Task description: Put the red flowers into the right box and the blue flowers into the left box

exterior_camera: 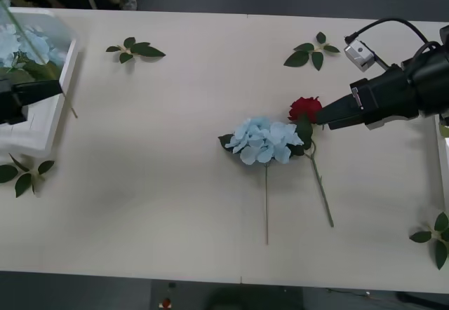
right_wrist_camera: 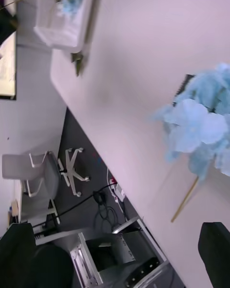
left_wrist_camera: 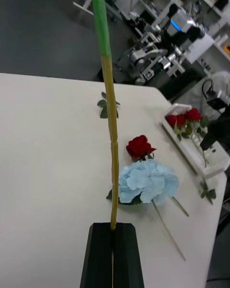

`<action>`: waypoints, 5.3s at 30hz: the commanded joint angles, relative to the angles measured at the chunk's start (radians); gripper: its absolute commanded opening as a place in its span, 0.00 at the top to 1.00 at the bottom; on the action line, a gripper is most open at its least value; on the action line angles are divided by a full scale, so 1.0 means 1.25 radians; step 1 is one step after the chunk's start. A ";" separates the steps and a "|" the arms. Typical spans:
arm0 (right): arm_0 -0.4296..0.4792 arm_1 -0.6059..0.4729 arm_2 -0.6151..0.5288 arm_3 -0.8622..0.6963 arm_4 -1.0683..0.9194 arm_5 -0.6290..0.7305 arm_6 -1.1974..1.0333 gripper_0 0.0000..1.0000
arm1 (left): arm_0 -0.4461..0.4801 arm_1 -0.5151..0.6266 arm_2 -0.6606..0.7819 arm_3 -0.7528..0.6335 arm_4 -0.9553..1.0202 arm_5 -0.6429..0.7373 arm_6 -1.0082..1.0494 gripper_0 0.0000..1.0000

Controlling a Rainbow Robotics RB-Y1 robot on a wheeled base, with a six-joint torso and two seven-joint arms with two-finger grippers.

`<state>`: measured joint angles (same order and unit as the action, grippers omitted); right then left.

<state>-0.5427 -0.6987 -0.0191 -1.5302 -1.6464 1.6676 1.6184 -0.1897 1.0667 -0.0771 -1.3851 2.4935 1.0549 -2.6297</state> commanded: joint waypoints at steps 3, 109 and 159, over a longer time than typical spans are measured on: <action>-0.024 -0.008 0.001 -0.046 0.138 -0.035 -0.117 0.00 | 0.014 0.007 0.019 0.155 0.138 0.065 0.089 1.00; 0.281 -0.294 -0.289 0.112 0.641 -0.362 -0.012 1.00 | -0.064 -0.536 0.267 -0.317 -0.717 0.404 0.076 0.00; 0.218 -0.279 -0.067 -0.226 0.524 -0.293 -0.153 0.21 | 0.143 -0.366 0.141 -0.351 -0.500 0.127 -0.060 0.00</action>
<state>-0.2660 -1.0193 -0.1367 -1.7087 -0.9850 1.2890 1.5336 -0.0365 0.6097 0.0839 -1.7929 1.8488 1.2178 -2.7185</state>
